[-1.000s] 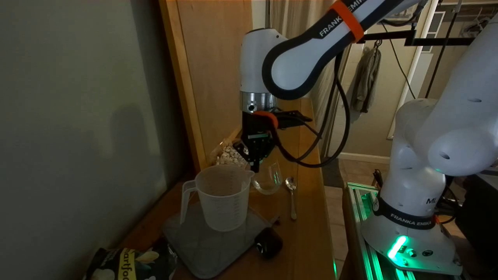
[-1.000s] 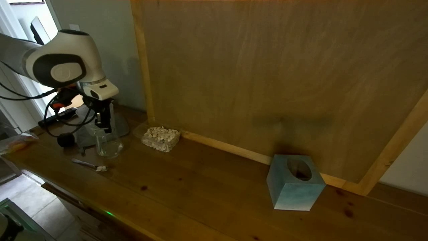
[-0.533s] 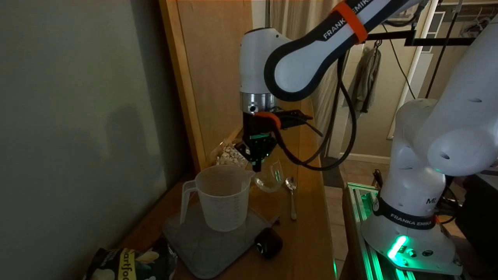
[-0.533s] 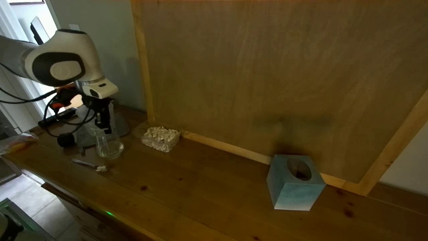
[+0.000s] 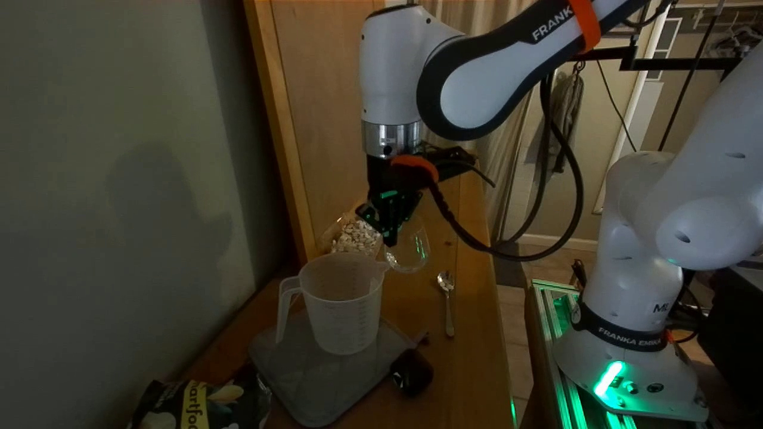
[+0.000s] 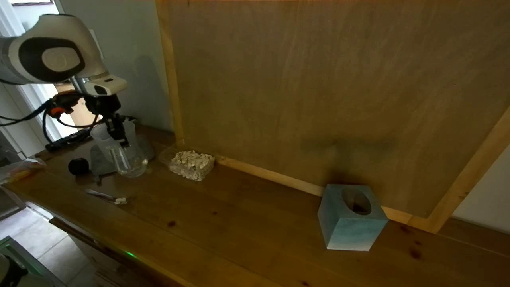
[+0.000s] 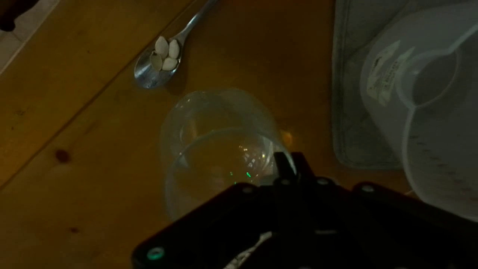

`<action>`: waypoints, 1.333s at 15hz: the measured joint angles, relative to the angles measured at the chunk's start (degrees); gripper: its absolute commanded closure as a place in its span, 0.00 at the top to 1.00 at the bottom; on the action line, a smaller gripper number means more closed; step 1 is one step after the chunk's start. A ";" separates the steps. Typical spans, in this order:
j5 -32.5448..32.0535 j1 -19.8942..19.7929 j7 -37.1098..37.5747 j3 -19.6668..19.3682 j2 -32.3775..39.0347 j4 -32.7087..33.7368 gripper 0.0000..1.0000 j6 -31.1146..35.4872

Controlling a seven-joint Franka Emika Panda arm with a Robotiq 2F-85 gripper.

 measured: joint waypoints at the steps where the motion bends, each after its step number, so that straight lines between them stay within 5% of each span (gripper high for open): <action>1: -0.66 0.17 -0.17 0.56 -0.34 0.69 0.01 -0.63; 20: -5.02 3.67 -15.84 3.15 -0.98 14.03 0.04 -5.17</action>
